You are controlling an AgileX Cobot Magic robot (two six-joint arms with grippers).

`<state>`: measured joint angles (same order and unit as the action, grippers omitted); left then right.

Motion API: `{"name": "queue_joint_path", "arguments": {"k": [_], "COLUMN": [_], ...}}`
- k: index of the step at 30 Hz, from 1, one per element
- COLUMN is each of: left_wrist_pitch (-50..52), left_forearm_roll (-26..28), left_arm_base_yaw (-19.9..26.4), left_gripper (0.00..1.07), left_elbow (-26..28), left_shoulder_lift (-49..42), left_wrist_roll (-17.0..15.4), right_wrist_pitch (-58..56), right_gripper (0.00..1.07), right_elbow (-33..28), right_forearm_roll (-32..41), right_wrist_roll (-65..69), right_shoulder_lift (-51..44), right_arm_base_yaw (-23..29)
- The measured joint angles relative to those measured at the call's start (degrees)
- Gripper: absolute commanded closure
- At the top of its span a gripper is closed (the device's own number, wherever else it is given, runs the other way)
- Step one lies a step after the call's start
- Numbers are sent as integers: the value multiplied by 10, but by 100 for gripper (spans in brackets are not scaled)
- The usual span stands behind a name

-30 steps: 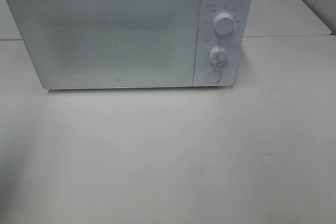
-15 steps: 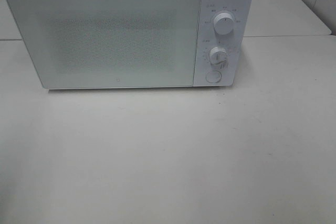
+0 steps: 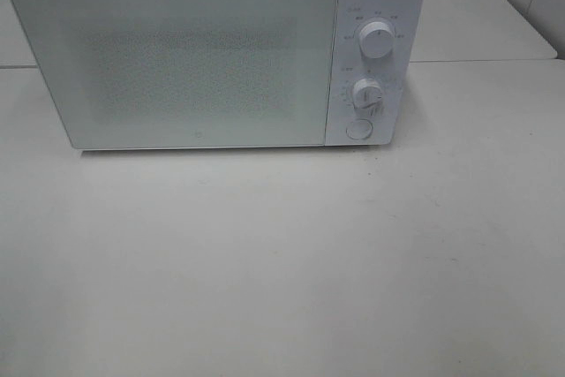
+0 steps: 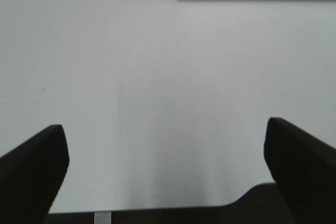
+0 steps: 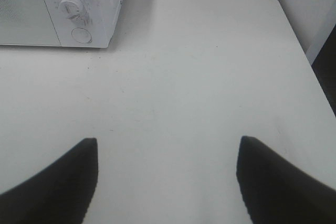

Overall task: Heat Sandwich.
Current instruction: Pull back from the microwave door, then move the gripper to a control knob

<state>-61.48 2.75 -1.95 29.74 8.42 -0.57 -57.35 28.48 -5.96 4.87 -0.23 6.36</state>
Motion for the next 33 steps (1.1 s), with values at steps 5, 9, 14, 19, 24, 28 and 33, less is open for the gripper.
{"name": "queue_joint_path", "arguments": {"k": [5, 9, 14, 19, 24, 28, 33], "left_wrist_pitch": [0, 0, 0, 0, 0, 0, 0], "left_forearm_roll": [0, 0, 0, 0, 0, 0, 0], "left_arm_base_yaw": [0, 0, 0, 0, 0, 0, 0], "left_gripper": [10, 10, 10, 10, 10, 10, 10], "left_elbow": [0, 0, 0, 0, 0, 0, 0], "left_shoulder_lift": [-64, -87, -87, -87, -87, -87, -87], "left_wrist_roll": [0, 0, 0, 0, 0, 0, 0], "right_wrist_pitch": [0, 0, 0, 0, 0, 0, 0], "right_gripper": [36, 36, 36, 36, 36, 36, 36], "right_elbow": [0, 0, 0, 0, 0, 0, 0], "right_forearm_roll": [0, 0, 0, 0, 0, 0, 0], "right_wrist_roll": [0, 0, 0, 0, 0, 0, 0], "right_shoulder_lift": [0, 0, 0, 0, 0, 0, 0], "right_arm_base_yaw": [0, 0, 0, 0, 0, 0, 0]}}
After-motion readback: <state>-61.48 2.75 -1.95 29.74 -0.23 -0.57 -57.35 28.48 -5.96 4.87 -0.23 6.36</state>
